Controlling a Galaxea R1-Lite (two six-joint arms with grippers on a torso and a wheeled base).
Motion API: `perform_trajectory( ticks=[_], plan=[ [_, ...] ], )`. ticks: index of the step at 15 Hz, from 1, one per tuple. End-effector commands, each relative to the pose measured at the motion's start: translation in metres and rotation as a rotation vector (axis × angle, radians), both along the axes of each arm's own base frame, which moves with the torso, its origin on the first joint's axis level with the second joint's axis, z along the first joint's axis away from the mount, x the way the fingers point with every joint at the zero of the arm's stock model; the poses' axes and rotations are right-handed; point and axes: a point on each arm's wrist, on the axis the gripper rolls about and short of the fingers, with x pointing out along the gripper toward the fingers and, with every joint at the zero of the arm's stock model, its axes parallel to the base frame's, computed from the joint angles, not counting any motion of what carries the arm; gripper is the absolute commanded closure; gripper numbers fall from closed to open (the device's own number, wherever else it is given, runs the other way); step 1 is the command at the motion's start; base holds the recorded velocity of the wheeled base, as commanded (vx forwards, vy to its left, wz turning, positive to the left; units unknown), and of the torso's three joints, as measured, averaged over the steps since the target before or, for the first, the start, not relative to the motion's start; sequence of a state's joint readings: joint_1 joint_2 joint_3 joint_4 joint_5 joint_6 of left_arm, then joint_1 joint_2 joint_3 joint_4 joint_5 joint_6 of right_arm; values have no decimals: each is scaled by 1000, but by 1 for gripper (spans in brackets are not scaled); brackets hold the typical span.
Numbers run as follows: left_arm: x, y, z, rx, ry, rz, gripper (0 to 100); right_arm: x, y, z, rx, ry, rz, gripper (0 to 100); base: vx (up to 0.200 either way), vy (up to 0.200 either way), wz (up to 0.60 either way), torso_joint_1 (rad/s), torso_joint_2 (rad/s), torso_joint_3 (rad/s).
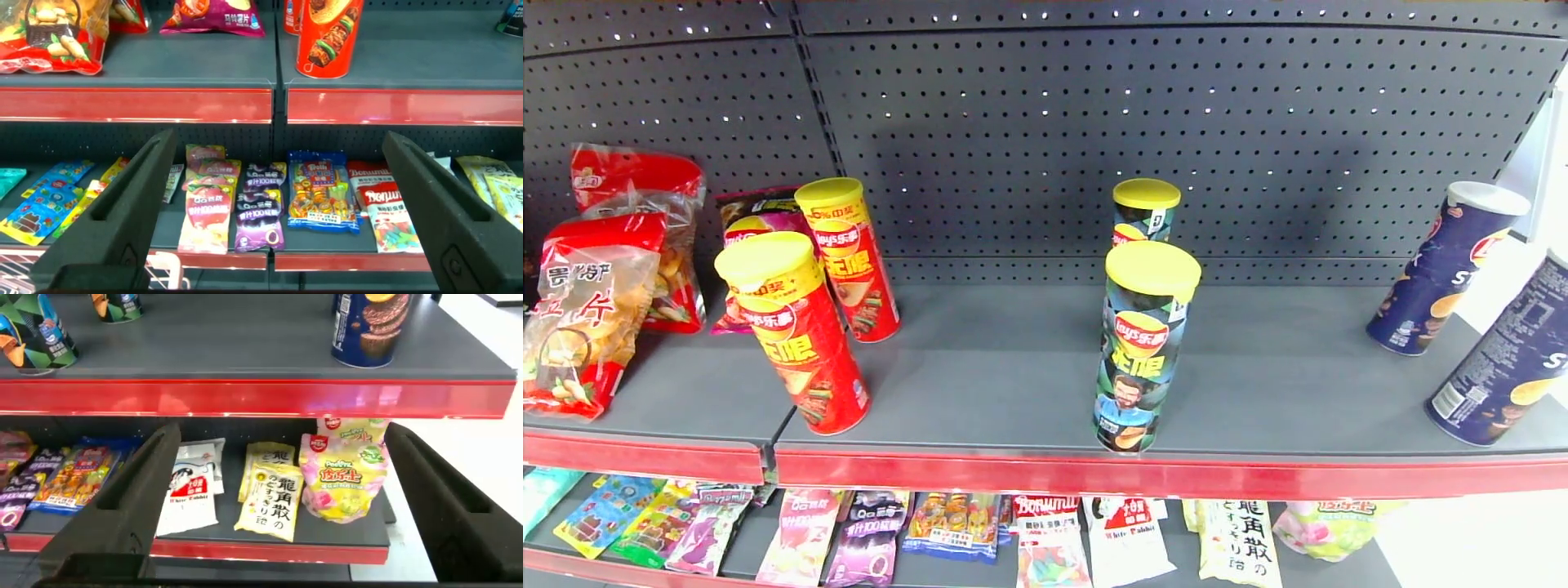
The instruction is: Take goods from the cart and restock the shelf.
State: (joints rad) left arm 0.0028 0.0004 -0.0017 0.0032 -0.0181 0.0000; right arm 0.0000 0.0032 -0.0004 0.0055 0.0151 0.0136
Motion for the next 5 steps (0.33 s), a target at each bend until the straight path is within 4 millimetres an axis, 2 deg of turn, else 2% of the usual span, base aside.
perform_trajectory(
  ticks=[1, 5],
  plan=[
    [0, 0, 0, 0, 0, 0, 0, 0, 0, 0, -1, -1, -1, 0, 0, 0, 0, 0, 0, 0],
    [0, 0, 0, 0, 0, 0, 0, 0, 0, 0, 2, -2, -1, 0, 0, 0, 0, 0, 0, 0]
  ],
)
